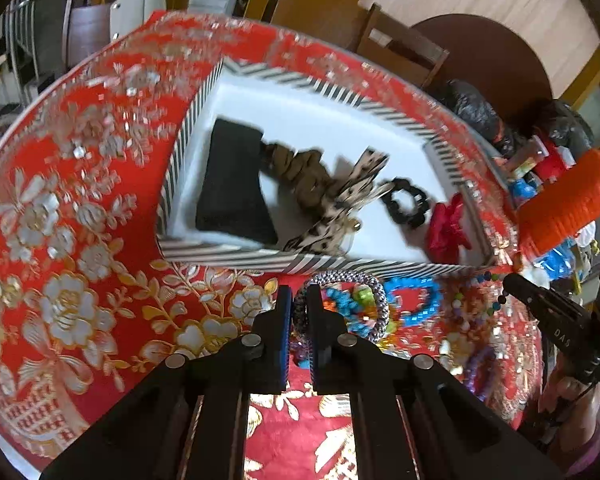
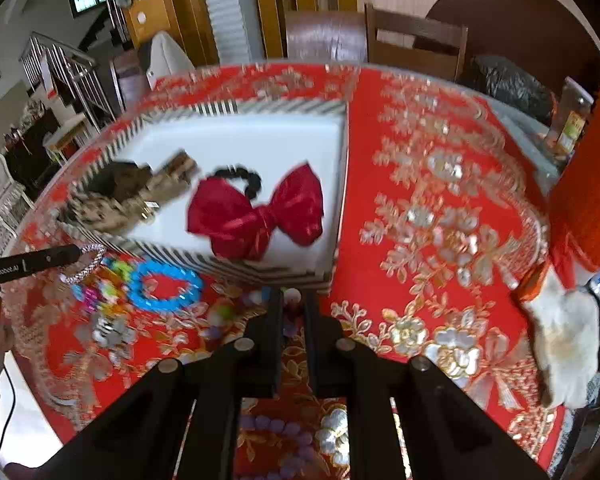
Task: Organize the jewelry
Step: 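Place the silver bangle in the tray while the right tool places the beaded bracelet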
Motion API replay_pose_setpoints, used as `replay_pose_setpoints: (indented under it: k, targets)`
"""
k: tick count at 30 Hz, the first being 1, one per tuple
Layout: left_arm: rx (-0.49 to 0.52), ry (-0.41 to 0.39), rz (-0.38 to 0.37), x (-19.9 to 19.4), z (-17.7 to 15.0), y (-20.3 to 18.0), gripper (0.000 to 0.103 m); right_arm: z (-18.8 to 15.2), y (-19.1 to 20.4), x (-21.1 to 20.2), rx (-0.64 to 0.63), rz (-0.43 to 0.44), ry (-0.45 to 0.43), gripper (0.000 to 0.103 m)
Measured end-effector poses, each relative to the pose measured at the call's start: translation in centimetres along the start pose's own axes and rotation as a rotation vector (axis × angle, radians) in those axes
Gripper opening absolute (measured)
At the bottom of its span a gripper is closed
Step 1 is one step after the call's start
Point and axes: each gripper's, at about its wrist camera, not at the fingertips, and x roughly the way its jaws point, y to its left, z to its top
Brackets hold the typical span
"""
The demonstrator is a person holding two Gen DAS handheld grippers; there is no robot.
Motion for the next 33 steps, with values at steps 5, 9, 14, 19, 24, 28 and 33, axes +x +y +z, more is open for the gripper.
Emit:
replay_pose_setpoints:
  k: [5,9,14,19,24,28,33]
  targets:
    - [0.046,-0.065,-0.005,-3.0,1.0,-1.2,0.0,1.2,0.2,-2.4,-0.016,0.008,-0.047,0.01]
    - [0.076,-0.12,0.005,-4.3,2.8,-2.1,0.0,2.5,0.1,-3.7,-0.028,-0.001,-0.075,0.01]
    - [0.09,-0.154,0.044,-3.8,5.4,-2.4,0.0,5.0,-0.2,-4.0,-0.031,-0.005,-0.105,0.01]
    - [0.093,-0.145,0.086,-1.4,8.3,-2.6,0.0,8.1,0.2,-2.6,-0.036,0.002,-0.11,0.01]
    - [0.093,-0.126,0.127,1.8,10.9,-2.4,0.0,11.0,1.2,1.0,-0.043,-0.003,-0.076,0.01]
    - [0.074,-0.089,0.167,4.8,12.8,-1.6,0.0,12.8,1.7,4.4,-0.019,0.011,-0.042,0.01]
    - [0.029,-0.05,0.207,7.8,14.0,-0.2,0.0,13.7,1.3,8.5,-0.006,-0.022,0.014,0.01]
